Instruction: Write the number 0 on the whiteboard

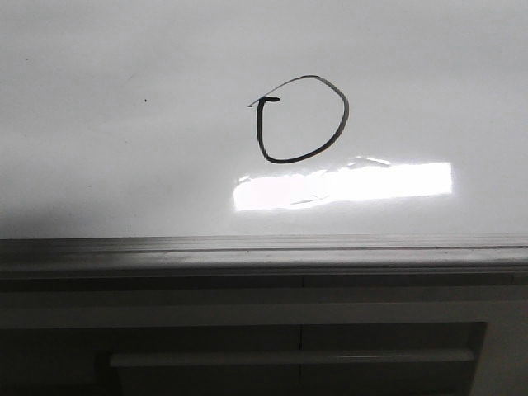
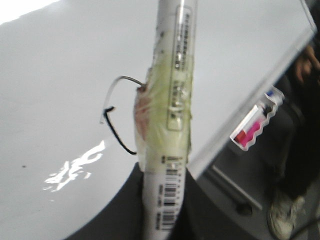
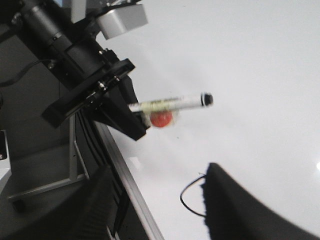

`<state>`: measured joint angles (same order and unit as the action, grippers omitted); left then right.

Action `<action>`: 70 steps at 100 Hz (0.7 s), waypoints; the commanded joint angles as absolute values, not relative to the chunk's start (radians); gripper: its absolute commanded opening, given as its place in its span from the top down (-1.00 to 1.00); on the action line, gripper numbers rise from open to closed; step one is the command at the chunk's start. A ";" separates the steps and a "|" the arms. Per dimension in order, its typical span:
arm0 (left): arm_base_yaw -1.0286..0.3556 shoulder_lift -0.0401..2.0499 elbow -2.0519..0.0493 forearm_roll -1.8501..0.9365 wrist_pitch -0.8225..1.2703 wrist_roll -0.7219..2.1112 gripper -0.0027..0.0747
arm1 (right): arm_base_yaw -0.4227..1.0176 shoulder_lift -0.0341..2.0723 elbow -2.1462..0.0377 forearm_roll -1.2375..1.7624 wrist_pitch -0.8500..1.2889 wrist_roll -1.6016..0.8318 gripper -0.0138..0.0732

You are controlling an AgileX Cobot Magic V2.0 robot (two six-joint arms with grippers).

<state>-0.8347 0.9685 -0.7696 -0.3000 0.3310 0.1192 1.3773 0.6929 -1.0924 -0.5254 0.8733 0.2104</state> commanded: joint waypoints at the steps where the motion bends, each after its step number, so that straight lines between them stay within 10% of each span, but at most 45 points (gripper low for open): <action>1: -0.798 0.986 -0.757 -0.291 0.135 0.000 0.98 | 1.377 0.629 -1.101 -0.565 0.897 0.236 0.53; 6: -0.776 1.010 -0.755 -0.291 0.130 0.000 0.98 | 1.377 0.594 -1.079 -0.565 0.906 0.236 0.87; 70: -0.740 1.286 -0.755 -0.291 -0.073 0.000 0.98 | 1.377 0.488 -0.893 -0.566 0.862 0.342 0.84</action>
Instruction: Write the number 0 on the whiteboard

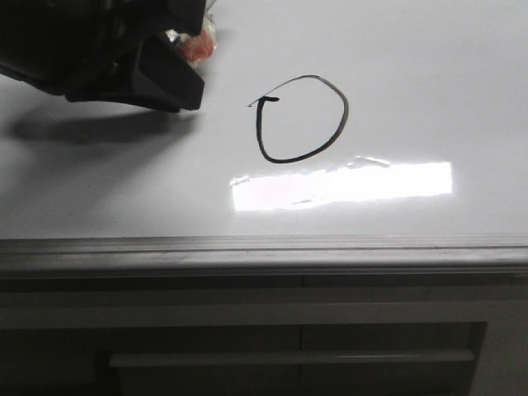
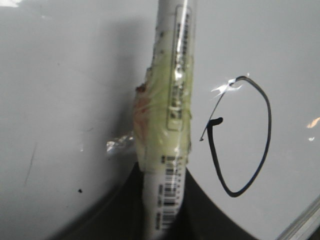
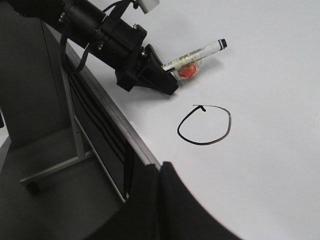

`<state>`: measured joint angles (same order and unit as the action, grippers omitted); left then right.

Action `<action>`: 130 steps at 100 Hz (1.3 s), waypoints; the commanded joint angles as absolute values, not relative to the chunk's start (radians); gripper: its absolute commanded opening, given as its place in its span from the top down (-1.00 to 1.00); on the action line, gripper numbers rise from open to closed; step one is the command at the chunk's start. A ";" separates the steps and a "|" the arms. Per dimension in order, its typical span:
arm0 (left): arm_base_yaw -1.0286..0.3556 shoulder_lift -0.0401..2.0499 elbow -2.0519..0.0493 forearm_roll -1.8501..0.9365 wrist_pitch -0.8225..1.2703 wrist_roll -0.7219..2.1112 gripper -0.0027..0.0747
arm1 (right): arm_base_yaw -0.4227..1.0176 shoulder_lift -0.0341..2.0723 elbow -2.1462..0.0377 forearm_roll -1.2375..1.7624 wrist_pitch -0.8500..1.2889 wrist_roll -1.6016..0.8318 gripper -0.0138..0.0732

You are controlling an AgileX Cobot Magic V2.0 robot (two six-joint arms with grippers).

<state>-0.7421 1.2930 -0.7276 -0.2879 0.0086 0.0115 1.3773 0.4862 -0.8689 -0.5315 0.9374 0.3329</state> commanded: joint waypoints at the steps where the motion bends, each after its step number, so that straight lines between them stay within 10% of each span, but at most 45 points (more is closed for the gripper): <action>1: -0.740 1.287 -0.755 -0.291 -0.073 0.000 0.98 | 1.377 0.488 -0.893 -0.566 0.862 0.342 0.84; 30: -0.740 1.295 -0.755 -0.295 -0.069 0.000 0.93 | 1.377 0.488 -0.884 -0.566 0.850 0.355 0.84; 54: -0.740 1.295 -0.755 -0.295 -0.065 0.000 0.16 | 1.377 0.488 -0.884 -0.566 0.850 0.357 0.84; 81: -0.740 1.322 -0.755 -0.296 -0.055 0.000 0.07 | 1.377 0.488 -0.884 -0.566 0.850 0.357 0.84; 103: -0.740 1.346 -0.755 -0.308 -0.042 0.000 -0.48 | 1.377 0.488 -0.884 -0.566 0.850 0.358 0.84; 130: -0.783 1.195 -0.755 -0.308 -0.023 0.000 -0.46 | 1.377 0.488 -0.877 -0.615 0.825 0.358 0.84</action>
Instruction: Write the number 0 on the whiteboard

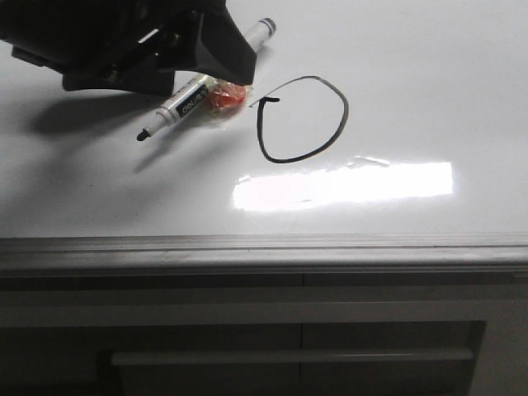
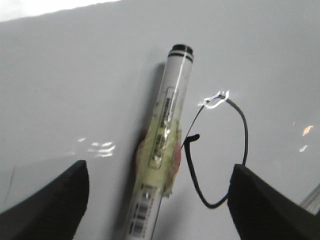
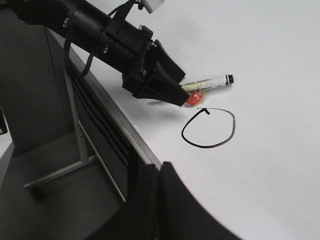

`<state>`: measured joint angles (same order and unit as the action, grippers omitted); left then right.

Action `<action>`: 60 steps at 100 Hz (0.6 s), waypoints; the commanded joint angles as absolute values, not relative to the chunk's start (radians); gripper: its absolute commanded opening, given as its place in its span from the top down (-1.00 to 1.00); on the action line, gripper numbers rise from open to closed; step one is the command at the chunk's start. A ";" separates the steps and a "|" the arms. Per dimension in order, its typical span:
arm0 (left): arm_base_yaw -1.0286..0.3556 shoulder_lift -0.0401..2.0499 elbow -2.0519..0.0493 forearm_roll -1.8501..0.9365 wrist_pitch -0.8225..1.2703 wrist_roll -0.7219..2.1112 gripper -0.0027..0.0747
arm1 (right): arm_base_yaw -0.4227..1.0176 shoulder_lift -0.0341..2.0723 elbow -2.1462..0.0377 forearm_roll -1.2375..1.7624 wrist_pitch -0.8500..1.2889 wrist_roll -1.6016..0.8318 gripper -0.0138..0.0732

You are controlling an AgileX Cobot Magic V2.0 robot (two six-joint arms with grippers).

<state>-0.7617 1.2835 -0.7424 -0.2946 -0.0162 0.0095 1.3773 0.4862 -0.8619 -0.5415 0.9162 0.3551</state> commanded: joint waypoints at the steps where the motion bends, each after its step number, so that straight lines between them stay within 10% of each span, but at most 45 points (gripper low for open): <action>1: -0.789 1.186 -0.755 -0.308 -0.023 0.000 -0.45 | 1.377 0.488 -0.874 -0.624 0.821 0.358 0.84; 26: -0.860 0.830 -0.751 -0.217 0.137 0.013 0.12 | 1.377 0.488 -0.741 -0.974 0.647 0.551 0.84; 45: -0.861 0.579 -0.681 -0.064 0.312 0.013 0.99 | 1.377 0.488 -0.610 -1.301 0.672 0.989 0.84; 60: -0.861 0.429 -0.586 -0.033 0.316 0.013 0.98 | 1.377 0.488 -0.544 -1.400 0.684 1.158 0.84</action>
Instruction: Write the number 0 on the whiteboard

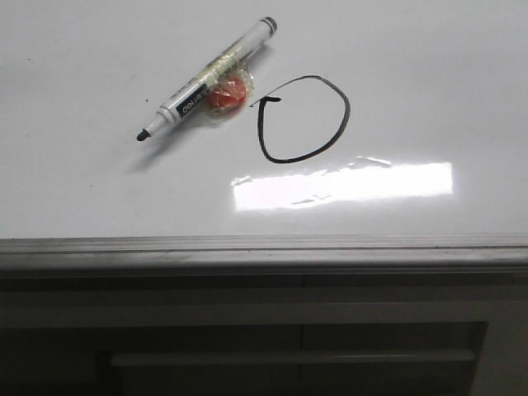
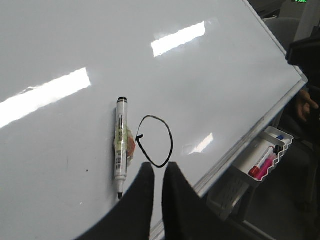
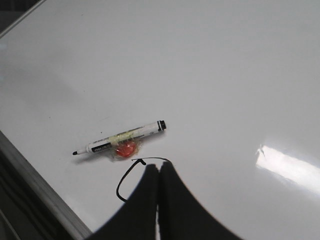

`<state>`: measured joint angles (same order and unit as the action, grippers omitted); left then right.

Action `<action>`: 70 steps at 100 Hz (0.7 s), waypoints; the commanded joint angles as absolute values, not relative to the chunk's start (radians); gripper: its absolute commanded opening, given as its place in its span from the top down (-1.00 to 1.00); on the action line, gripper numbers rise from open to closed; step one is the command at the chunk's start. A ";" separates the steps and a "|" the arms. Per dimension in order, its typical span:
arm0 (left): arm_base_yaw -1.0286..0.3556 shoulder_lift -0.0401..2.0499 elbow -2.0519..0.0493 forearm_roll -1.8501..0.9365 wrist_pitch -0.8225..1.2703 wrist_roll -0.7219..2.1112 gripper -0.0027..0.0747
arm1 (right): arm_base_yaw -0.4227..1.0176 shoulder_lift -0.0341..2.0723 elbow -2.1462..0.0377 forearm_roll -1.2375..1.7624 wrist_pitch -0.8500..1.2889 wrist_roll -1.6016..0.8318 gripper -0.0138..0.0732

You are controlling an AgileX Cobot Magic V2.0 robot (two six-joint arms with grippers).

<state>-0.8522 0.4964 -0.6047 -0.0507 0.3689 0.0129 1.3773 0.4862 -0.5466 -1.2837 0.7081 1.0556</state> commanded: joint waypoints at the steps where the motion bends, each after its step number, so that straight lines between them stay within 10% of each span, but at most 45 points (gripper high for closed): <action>1: -0.861 0.418 -0.579 -0.033 0.316 0.013 0.98 | 1.377 0.488 -0.540 -1.400 0.684 1.157 0.84; 70: -0.861 0.322 -0.460 -0.035 0.325 0.013 0.98 | 1.377 0.488 -0.523 -1.393 0.676 1.159 0.84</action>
<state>-0.8522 0.3135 -0.4339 -0.0324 0.3953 0.0129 1.3773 0.4862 -0.4982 -1.3317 0.6963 1.1590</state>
